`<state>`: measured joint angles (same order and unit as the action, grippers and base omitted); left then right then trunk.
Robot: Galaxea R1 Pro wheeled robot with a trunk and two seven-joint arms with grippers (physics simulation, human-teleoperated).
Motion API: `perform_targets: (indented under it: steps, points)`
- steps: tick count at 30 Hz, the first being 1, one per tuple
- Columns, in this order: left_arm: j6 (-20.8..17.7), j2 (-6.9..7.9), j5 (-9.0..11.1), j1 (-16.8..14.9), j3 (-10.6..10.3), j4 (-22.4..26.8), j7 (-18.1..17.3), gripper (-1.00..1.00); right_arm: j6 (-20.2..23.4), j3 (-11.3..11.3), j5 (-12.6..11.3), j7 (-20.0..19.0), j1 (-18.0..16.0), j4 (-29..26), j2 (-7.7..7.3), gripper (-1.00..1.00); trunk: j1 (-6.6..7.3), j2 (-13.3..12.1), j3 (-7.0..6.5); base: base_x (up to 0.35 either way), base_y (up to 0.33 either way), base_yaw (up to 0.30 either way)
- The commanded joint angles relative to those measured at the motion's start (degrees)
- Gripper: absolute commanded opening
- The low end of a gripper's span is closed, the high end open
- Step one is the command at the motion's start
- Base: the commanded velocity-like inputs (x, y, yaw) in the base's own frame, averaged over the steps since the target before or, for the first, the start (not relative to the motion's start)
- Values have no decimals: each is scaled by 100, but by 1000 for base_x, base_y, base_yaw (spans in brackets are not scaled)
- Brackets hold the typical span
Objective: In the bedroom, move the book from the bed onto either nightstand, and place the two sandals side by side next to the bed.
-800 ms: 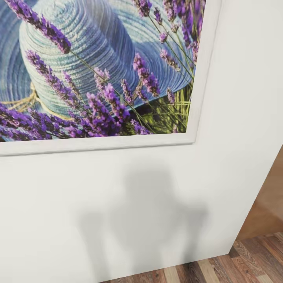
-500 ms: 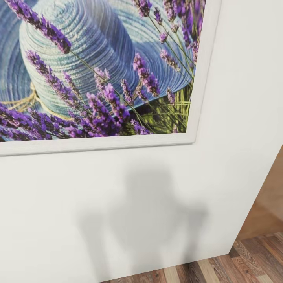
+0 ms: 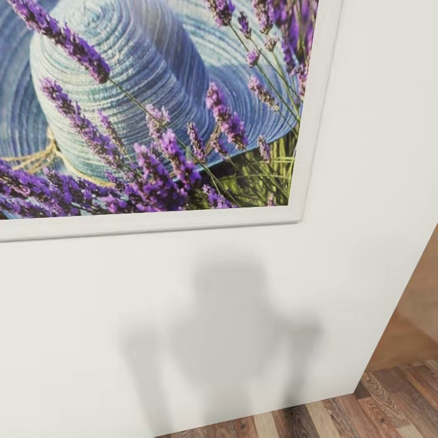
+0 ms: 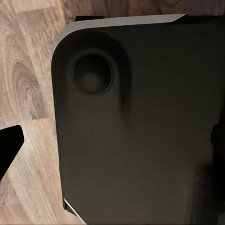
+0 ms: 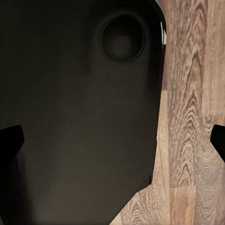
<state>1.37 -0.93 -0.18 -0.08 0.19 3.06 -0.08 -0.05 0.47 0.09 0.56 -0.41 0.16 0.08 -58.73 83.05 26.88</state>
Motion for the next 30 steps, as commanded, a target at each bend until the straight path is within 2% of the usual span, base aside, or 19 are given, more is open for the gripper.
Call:
perform_targets:
  steps: [1,13,14,18,20,21,23,26,30]
  points:
    - [47,3,-1,-1,7,4,-1,100,-3,2,0,6,-3,-1,-2,100,0,3,5,0,0,0]
    - [433,34,21,-1,32,368,-1,100,-361,-56,-9,22,-3,-135,-23,100,0,3,5,0,0,0]
    - [971,33,23,-1,33,792,-1,100,-704,-64,-14,29,-3,-426,-21,100,0,3,5,0,0,0]
    - [1187,38,43,-1,40,917,-1,100,-771,-77,-17,38,-3,-845,-20,100,0,3,5,0,0,0]
    - [1358,37,117,-1,41,941,-1,100,-782,-82,-18,44,-5,-955,-23,100,0,3,5,0,0,0]
    - [1465,37,243,-2,42,967,-1,100,-788,-91,-18,47,-5,-1133,-24,100,0,3,5,0,0,0]
    - [1520,39,369,-6,39,1045,-1,100,-791,-95,-18,48,-7,-1393,-25,100,0,3,5,0,0,0]
    - [1558,43,482,-8,37,1347,-1,100,-793,-103,-18,49,-9,-1771,-25,100,0,3,5,0,0,0]
    - [1575,48,532,-9,40,1805,10,100,-794,-106,-18,50,-11,-2064,-26,100,0,3,5,0,0,0]
